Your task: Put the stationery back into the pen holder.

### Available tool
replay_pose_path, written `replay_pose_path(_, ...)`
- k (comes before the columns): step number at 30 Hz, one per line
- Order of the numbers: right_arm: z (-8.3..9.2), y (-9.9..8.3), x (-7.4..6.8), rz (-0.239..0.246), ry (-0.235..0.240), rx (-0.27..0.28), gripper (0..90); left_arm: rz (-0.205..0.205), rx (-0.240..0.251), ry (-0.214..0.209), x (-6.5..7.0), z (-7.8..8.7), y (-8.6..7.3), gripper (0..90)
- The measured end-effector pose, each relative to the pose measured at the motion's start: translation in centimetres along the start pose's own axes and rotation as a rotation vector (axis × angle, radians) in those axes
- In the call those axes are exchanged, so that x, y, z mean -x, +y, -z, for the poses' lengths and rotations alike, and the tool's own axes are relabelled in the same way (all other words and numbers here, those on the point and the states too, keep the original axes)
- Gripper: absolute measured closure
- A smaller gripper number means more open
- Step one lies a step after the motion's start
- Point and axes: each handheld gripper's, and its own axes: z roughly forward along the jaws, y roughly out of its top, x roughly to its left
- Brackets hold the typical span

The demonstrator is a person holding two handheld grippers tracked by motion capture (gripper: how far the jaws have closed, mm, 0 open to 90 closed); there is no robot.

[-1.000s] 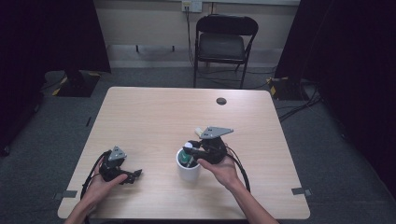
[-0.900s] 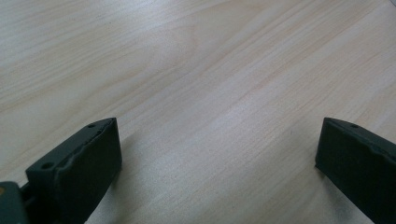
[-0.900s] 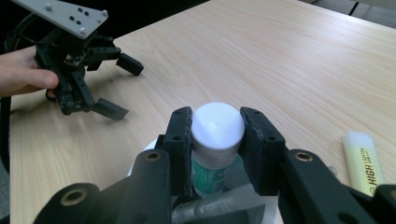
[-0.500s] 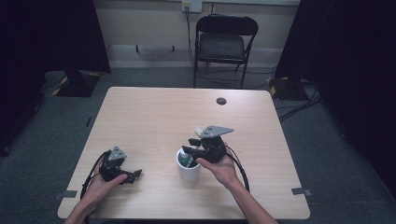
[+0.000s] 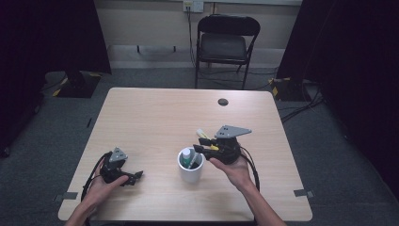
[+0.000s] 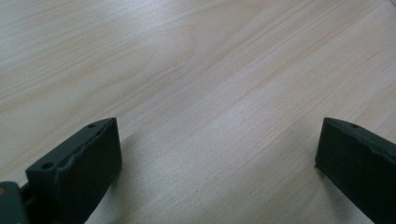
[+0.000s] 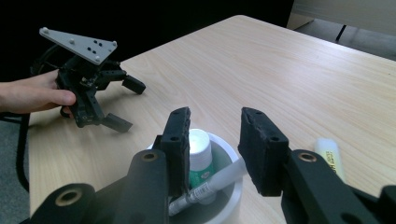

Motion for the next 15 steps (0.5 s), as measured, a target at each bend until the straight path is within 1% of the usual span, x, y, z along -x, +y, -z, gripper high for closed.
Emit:
replay_pose_path(1, 0.3, 0.0, 0.1, -0.001, -0.002, 0.005, 63.1, 0.0, 0.0, 0.0, 0.0, 0.0, 0.0, 0.0)
replay_pose_path(3, 0.9, 0.0, 0.1, 0.012, -0.026, 0.012, 62.3, 0.0, 0.0, 0.0, 0.0, 0.0, 0.0, 0.0)
replay_pose_path(5, 1.4, 0.0, 0.1, 0.011, -0.025, 0.023, 62.1, 0.0, 0.0, 0.0, 0.0, 0.0, 0.0, 0.0)
replay_pose_path(9, 2.5, -0.4, 0.4, 0.013, -0.04, 0.011, 61.2, 0.0, 0.0, 0.0, 0.0, 0.0, 0.0, 0.0)
replay_pose_path(11, 3.0, -0.8, 0.8, -0.003, -0.053, 0.02, 60.9, 0.0, 0.0, 0.0, 0.0, 0.0, 0.0, 0.0)
replay_pose_path(12, 3.2, -1.1, 1.0, -0.006, -0.058, 0.012, 60.5, 0.0, 0.0, 0.0, 0.0, 0.0, 0.0, 0.0)
replay_pose_path(13, 3.4, -1.3, 1.1, -0.003, -0.074, 0.003, 60.4, 0.0, 0.0, 0.0, 0.0, 0.0, 0.0, 0.0)
replay_pose_path(15, 3.8, -1.9, 1.6, -0.016, -0.082, -0.002, 59.8, 0.0, 0.0, 0.0, 0.0, 0.0, 0.0, 0.0)
